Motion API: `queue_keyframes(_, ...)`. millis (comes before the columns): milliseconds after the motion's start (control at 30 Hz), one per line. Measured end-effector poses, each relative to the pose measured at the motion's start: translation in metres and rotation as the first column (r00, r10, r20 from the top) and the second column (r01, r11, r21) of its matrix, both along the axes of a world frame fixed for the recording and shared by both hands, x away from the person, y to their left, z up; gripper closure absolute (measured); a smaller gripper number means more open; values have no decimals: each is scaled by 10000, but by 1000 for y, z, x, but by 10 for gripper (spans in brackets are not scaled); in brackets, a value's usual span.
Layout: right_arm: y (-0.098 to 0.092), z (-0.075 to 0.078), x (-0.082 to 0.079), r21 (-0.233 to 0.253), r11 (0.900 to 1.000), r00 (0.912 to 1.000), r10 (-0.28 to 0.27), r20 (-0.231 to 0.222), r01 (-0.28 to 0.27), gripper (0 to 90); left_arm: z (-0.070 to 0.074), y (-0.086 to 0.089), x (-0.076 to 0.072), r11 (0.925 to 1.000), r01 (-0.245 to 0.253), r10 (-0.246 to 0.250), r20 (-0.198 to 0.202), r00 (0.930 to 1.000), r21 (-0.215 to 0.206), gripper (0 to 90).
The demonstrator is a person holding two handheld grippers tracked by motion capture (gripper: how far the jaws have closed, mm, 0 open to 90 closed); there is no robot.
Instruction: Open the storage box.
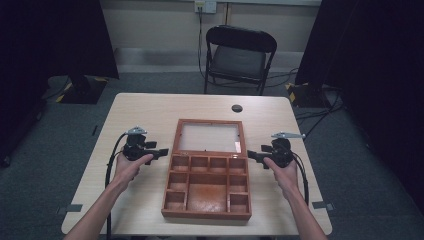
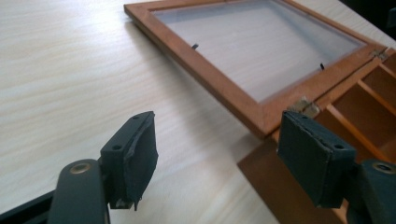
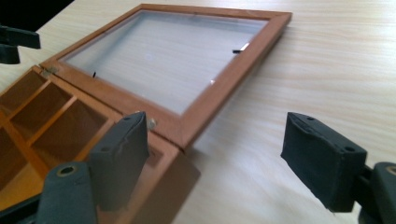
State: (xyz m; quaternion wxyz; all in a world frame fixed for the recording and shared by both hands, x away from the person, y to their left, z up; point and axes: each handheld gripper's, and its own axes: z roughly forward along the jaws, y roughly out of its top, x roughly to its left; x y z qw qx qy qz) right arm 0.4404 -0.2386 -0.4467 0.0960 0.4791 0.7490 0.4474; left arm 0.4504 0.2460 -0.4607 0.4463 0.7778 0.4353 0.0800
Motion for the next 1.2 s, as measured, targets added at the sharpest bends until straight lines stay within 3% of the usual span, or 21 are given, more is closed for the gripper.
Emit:
queue_keyframes(133,-11,3,-15,-380,9991,9998,-174,95,178,191,-2,8,-10,9993,-30,29,12,10000,380,252)
queue_keyframes(200,-17,4,-23,-454,9985,9994,-308,137,314,180,-4,11,-15,9995,1,0,-34,10000,301,232)
queue_keyframes(267,-23,3,-30,-483,9980,9990,-407,204,416,180,-6,14,-19,9988,-101,105,-85,9999,478,219)
queue_keyframes(433,-34,-3,-44,-675,9956,9978,-663,-67,657,171,-6,18,-30,9966,-37,35,27,10000,828,164)
queue_keyframes(533,-40,-8,-52,-829,9936,9968,-777,-164,761,171,-8,21,-38,9877,-302,312,-41,9995,1536,165)
queue_keyframes(667,-45,-15,-62,-1346,9872,9950,-914,-415,851,161,-15,34,-47,9791,-775,855,-350,9957,1879,180)
queue_keyframes(767,-48,-20,-69,-1508,9841,9934,-1023,-520,935,163,-20,42,-53,9758,-847,959,-467,9943,2014,192)
queue_keyframes(900,-51,-28,-75,-1951,9752,9895,-1220,-778,1049,168,-25,48,-64,9492,-1083,1237,-340,9917,2955,210)
queue_keyframes(1033,-49,-38,-79,-2534,9612,9870,-1348,-875,1089,160,-31,48,-70,9372,-1230,1238,185,9921,3265,194)
queue_keyframes(1133,-43,-42,-82,-2986,9417,9845,-1722,-322,1549,154,-39,47,-69,9494,-1471,1298,800,9883,2776,119)
queue_keyframes(1167,-41,-44,-83,-3143,9349,9840,-1777,-134,1646,152,-42,48,-69,9516,-1494,1294,911,9874,2684,89)
queue_keyframes(1200,-38,-45,-84,-3374,9248,9828,-1847,49,1755,134,-41,49,-68,9490,-1479,1278,891,9878,2784,65)
